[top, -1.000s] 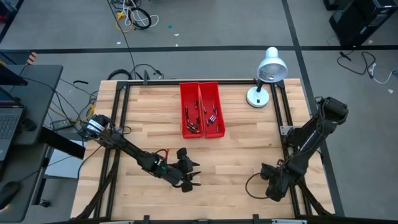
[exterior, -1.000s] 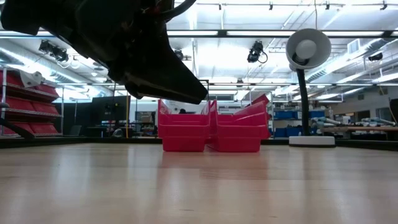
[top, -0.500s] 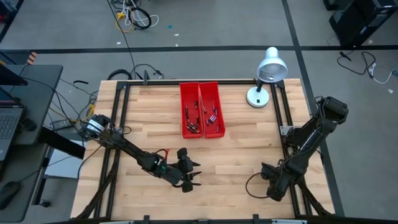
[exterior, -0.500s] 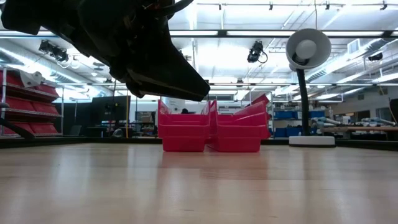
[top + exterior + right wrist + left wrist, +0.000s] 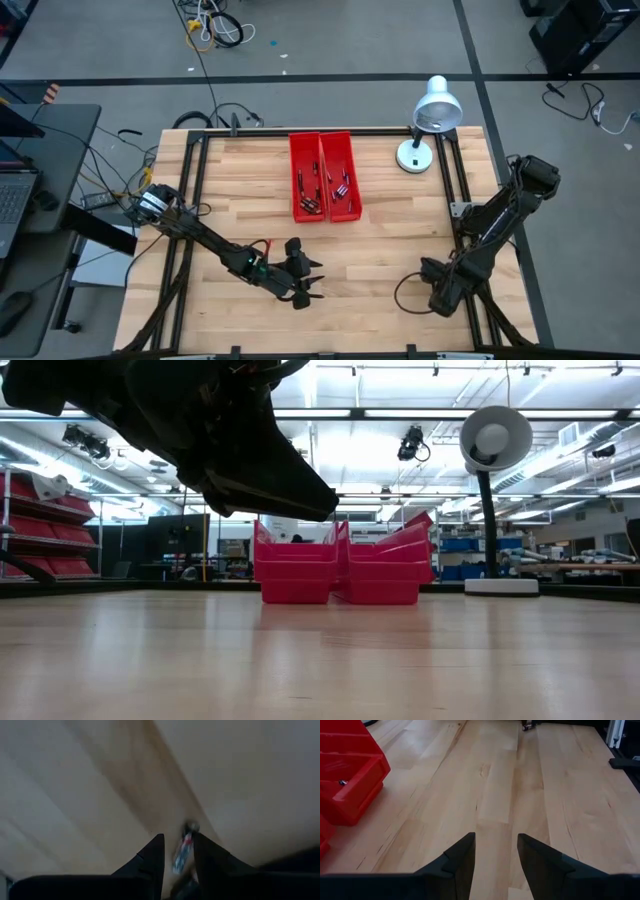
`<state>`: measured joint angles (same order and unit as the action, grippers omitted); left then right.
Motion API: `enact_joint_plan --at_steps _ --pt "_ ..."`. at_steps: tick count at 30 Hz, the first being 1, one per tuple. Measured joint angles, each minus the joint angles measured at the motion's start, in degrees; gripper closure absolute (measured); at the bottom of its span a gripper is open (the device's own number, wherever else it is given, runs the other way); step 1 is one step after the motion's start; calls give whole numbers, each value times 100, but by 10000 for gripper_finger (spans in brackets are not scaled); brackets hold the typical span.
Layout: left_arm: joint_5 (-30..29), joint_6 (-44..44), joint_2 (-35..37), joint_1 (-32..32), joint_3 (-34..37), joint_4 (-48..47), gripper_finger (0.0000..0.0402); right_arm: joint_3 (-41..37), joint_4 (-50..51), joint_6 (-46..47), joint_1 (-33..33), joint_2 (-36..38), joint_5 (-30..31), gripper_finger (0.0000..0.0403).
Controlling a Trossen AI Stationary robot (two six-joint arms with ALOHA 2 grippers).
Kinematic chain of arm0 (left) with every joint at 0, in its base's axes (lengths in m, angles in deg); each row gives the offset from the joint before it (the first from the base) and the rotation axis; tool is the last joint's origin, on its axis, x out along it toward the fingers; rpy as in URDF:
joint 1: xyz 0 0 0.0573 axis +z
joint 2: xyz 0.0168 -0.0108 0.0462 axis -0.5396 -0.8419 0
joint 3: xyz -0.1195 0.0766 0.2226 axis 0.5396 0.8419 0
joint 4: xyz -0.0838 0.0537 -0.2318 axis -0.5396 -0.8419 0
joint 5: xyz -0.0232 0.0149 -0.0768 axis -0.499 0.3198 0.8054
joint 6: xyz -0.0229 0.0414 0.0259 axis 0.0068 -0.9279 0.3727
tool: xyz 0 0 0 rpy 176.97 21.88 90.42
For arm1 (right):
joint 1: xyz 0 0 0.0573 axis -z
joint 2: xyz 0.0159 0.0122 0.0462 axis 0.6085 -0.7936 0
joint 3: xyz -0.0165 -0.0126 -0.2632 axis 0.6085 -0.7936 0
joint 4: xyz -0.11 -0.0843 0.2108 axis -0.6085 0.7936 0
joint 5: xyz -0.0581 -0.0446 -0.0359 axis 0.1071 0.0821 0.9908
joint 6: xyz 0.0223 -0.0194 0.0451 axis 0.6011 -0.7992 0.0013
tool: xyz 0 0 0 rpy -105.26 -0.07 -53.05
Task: Sort batteries
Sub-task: Put the black battery into the left red bin
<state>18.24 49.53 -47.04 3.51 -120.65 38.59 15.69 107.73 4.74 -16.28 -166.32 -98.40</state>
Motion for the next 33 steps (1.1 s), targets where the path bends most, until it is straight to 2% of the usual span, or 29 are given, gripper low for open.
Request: enact_joint_plan --at_steps 3,12,17,22,29,33 --pt "0 0 0 0 0 2 239 0 -222 103 4 -92 219 312" --pt "0 0 0 0 2 7 239 38 -265 -99 7 -587 -5 312" --pt "0 0 0 0 2 52 239 34 -269 -240 7 -475 -34 312" --pt "0 2 0 27 2 99 239 356 299 -343 -2 -255 33 312" --pt "-2 0 0 35 2 101 239 1009 1613 -543 -18 -245 211 312" --pt "-2 2 0 35 2 98 239 1002 1617 -602 -39 -254 124 312"
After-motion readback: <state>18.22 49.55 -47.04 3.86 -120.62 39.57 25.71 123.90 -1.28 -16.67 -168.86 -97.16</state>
